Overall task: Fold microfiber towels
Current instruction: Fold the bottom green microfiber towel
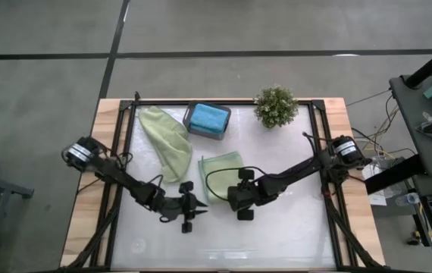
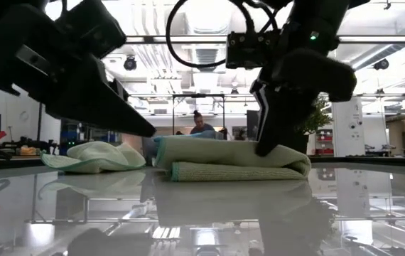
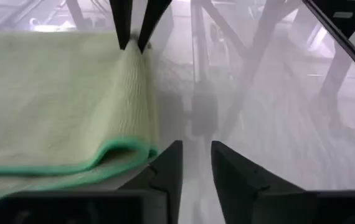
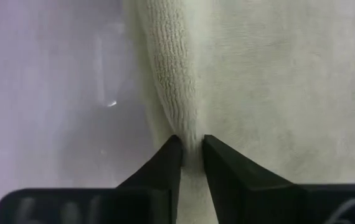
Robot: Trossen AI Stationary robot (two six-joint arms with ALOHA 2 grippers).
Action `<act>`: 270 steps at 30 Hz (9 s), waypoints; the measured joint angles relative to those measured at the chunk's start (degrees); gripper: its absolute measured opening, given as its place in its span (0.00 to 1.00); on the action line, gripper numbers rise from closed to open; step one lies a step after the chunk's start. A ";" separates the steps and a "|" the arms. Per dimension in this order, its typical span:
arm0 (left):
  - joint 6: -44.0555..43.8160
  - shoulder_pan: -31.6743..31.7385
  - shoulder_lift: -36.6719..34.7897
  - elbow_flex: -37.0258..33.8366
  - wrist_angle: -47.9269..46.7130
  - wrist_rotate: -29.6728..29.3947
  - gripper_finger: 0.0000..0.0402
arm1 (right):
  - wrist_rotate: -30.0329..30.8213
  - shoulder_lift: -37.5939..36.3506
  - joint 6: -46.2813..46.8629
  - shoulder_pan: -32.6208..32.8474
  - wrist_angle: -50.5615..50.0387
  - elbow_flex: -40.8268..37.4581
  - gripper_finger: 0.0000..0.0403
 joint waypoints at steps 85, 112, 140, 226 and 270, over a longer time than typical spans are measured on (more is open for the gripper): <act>-5.46 2.54 -4.18 7.15 -27.26 7.59 0.00 | -1.48 -6.82 5.59 8.75 1.92 -4.05 0.28; 1.56 3.48 5.27 6.31 -7.87 4.39 0.00 | 14.94 -8.57 -8.39 -4.82 29.77 -18.07 0.24; 4.80 14.95 -11.98 1.82 -20.06 4.10 0.07 | -2.94 -15.41 -18.75 -17.58 36.86 -24.18 0.39; -15.09 32.52 2.71 10.91 -24.69 9.03 0.41 | -2.95 -16.70 -17.76 -17.58 55.97 -39.61 0.35; -8.55 33.48 -3.86 12.66 -31.57 16.65 0.05 | -2.71 -16.70 -11.12 -18.32 53.58 -39.64 0.51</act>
